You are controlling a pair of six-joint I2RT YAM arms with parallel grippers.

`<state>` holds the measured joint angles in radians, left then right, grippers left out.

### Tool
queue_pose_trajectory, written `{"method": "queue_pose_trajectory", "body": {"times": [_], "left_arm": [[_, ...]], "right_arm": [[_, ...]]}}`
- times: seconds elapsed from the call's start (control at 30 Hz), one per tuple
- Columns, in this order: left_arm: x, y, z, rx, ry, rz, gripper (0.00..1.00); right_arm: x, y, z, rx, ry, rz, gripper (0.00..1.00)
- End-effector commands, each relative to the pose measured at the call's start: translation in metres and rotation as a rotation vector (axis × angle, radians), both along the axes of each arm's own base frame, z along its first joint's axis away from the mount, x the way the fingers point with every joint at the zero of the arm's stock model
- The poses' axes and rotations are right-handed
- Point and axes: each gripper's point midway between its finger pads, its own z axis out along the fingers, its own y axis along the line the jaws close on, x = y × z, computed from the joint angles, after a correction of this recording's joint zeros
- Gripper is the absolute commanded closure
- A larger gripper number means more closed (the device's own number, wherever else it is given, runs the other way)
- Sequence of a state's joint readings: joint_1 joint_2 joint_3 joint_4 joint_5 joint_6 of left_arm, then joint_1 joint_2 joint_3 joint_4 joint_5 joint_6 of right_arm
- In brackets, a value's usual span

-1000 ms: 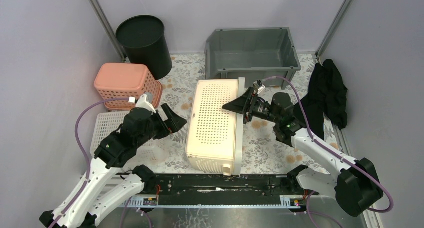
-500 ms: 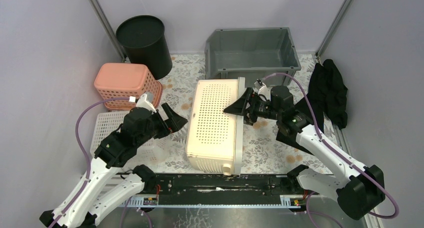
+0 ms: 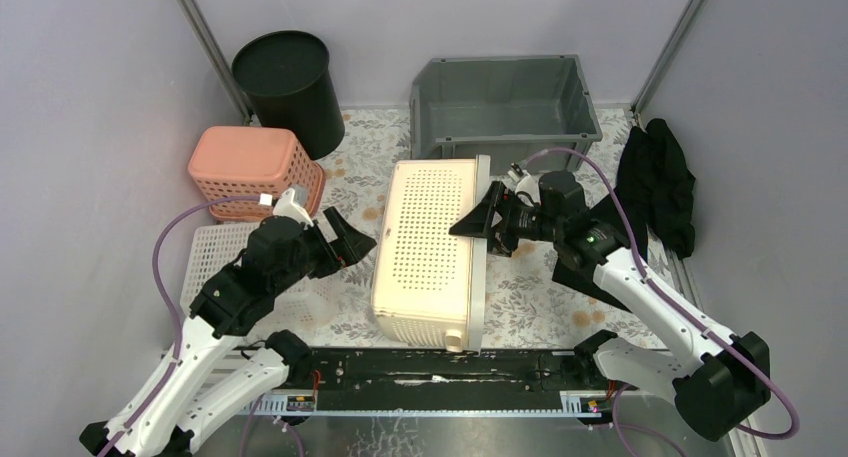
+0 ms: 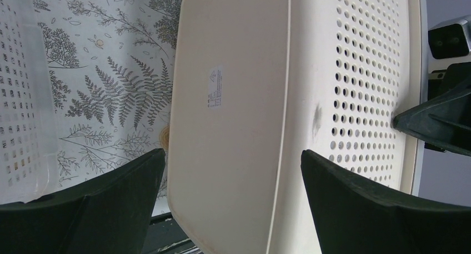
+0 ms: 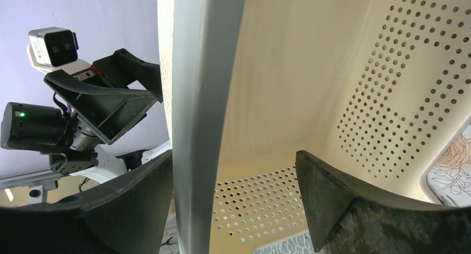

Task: Turn the large container upside down
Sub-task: Turn the container upside down at the center of the board.

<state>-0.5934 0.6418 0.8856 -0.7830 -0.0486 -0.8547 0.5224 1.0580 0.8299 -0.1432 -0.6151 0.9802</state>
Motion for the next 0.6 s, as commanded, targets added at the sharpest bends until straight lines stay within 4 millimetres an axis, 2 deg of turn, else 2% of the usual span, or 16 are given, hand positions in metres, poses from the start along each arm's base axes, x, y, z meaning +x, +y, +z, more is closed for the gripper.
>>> {"method": "queue_pose_trajectory", "body": {"times": [0.0,0.57], "left_arm": [[0.004,-0.003,0.008,-0.035,-0.038,-0.001,0.0],[0.004,-0.003,0.007,-0.033,-0.034,0.0,0.0]], "right_arm": [[-0.002,0.004,0.024,0.038,-0.06,0.043,0.16],[-0.019,0.025,0.023,0.038,-0.048,0.152,0.22]]}}
